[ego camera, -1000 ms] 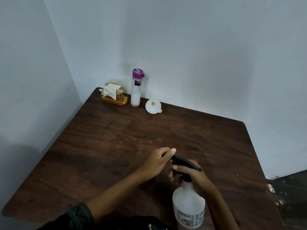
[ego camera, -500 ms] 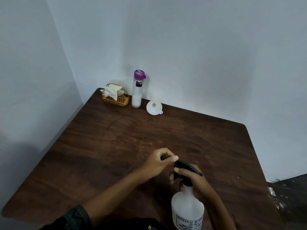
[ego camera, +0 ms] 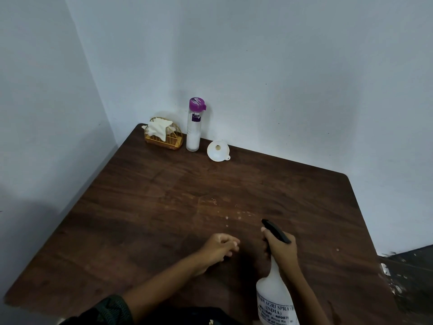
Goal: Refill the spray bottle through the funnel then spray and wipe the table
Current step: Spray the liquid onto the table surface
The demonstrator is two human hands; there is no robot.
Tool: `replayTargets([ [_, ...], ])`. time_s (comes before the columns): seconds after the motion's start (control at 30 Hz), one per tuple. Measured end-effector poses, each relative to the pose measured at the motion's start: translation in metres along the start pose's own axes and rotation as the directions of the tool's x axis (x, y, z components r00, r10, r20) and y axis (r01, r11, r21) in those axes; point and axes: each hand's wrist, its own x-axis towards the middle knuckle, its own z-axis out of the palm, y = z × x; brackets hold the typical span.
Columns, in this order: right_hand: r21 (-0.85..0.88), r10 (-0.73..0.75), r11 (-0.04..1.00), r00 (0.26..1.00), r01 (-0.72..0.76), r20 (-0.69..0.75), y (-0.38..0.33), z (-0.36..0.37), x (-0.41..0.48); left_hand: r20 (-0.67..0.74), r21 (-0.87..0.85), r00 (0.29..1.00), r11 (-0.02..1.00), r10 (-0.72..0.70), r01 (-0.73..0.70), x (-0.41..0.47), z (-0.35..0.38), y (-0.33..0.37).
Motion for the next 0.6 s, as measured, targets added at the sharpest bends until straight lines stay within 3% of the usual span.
replayTargets([
  [0.13,0.049,0.018,0.998,0.986,-0.026,0.163,-0.009,-0.005,-0.003,-0.099,0.059,0.995,0.998,0.029,-0.024,0.009,-0.005,-0.006],
  [0.43,-0.060,-0.008,0.998,0.992,0.016,0.129,-0.004,-0.001,0.003,-0.192,0.173,0.980,0.985,0.051,-0.017,0.017,-0.014,-0.019],
  [0.6,-0.123,0.042,0.992,0.894,0.015,0.445,-0.012,-0.004,0.001,-0.271,0.252,0.959,0.968,0.087,-0.016,0.021,-0.029,-0.024],
])
